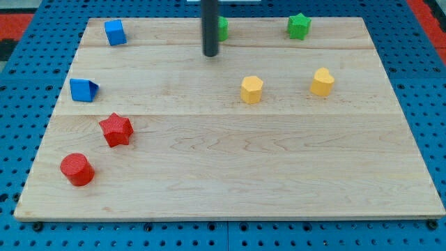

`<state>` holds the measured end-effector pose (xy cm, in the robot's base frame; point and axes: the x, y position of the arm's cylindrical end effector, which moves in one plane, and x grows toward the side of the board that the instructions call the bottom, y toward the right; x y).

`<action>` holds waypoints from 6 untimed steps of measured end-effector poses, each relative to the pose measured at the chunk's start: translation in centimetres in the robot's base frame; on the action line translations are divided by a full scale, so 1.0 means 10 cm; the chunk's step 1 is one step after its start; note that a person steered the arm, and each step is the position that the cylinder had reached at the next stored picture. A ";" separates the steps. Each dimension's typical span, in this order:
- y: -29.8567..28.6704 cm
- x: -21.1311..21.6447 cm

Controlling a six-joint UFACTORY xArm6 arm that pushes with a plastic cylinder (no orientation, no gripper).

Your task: Move your arm to the top of the triangle

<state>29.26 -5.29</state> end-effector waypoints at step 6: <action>-2.34 0.68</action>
